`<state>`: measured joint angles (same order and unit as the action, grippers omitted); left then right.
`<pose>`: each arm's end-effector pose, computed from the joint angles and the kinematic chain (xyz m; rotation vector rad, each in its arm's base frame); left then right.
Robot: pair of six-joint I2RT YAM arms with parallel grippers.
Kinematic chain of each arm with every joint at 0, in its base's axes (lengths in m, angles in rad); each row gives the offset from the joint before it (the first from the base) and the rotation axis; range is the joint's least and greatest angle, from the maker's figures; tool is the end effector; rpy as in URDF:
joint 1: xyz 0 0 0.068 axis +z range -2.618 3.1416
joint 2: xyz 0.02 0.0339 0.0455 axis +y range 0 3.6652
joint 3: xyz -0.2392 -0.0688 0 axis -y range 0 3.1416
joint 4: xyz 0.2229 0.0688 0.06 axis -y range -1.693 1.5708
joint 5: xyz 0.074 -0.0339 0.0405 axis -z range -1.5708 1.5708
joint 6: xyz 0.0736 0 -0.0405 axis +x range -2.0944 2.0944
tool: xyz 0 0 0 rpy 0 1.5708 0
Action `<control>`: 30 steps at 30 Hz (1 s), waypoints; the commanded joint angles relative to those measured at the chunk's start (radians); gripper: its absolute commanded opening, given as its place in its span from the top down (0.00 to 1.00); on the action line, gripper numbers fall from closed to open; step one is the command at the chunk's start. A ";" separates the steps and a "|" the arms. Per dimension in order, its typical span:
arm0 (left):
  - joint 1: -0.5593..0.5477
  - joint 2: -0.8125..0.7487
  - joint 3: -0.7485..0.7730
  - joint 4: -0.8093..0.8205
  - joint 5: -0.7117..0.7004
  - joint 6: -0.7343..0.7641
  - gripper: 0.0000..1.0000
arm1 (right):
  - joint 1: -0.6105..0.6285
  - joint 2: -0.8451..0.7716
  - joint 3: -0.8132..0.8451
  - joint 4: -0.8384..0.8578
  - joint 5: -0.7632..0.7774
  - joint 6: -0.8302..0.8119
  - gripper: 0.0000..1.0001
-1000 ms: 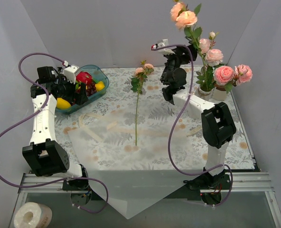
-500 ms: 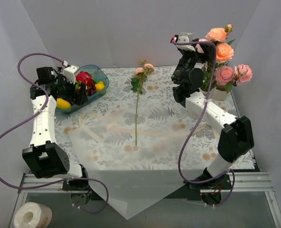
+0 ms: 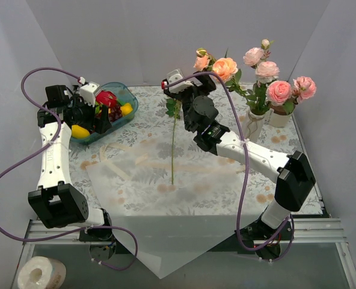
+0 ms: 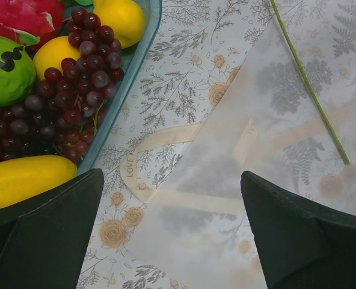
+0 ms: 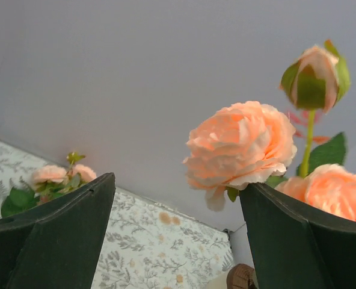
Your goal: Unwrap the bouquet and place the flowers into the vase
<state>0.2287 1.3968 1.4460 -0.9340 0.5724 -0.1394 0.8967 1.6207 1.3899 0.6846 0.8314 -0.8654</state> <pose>0.2860 0.0256 0.3148 -0.1879 2.3637 -0.6557 0.2758 0.2580 0.4140 -0.3373 1.2379 -0.4363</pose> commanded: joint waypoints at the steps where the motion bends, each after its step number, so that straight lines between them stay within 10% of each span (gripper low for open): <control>1: -0.002 -0.056 0.002 0.012 0.000 -0.008 0.02 | 0.010 0.011 0.055 -0.131 -0.008 0.129 0.10; 30: -0.002 -0.058 0.008 0.011 0.001 0.003 0.02 | 0.051 -0.120 -0.270 0.055 0.084 -0.034 0.02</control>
<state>0.2287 1.3643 1.4460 -0.9333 0.5640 -0.1421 0.9260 1.5906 1.1500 0.6018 0.8883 -0.8490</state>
